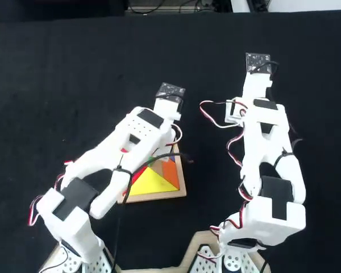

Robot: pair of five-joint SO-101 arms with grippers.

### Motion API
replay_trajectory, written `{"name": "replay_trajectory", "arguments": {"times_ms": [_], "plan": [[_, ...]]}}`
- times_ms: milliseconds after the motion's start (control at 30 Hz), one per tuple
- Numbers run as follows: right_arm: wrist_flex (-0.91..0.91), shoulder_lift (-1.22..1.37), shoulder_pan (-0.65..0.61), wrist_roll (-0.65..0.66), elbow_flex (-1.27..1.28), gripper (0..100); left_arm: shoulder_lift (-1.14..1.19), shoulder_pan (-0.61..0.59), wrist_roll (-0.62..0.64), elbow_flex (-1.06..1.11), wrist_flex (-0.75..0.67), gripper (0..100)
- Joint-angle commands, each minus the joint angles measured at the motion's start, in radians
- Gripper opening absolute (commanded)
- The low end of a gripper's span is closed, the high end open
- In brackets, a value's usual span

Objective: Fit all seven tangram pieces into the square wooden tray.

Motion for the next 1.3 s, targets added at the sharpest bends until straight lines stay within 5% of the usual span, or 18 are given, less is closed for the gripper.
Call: {"name": "replay_trajectory", "arguments": {"times_ms": [0,300,500,600,700,867,1100,1267], "plan": [[-0.008,-0.002,0.003,-0.006,-0.058,1.1,0.014,-0.039,0.002,-0.015,0.023,9],[-0.008,-0.001,-0.028,0.002,-0.056,1.1,0.006,-0.056,-0.089,-0.021,0.141,9],[-0.008,0.001,-0.028,0.002,-0.056,1.1,-0.255,-0.065,-0.091,-0.021,0.190,9],[-0.008,-0.001,-0.028,0.002,-0.048,1.1,-0.442,-0.153,-0.130,0.001,0.292,9],[-0.008,-0.002,-0.035,0.017,-0.044,1.1,-0.559,-0.367,-0.144,0.090,0.313,9],[0.020,-0.002,-0.081,0.074,-0.042,1.1,-0.562,-0.556,-0.152,0.387,0.097,2],[0.166,-0.056,-0.227,0.215,-0.016,1.1,-0.506,-0.486,-0.002,0.605,-0.241,3],[0.169,-0.070,-0.304,0.244,0.042,1.1,-0.428,-0.415,0.109,0.582,-0.310,3]]}}
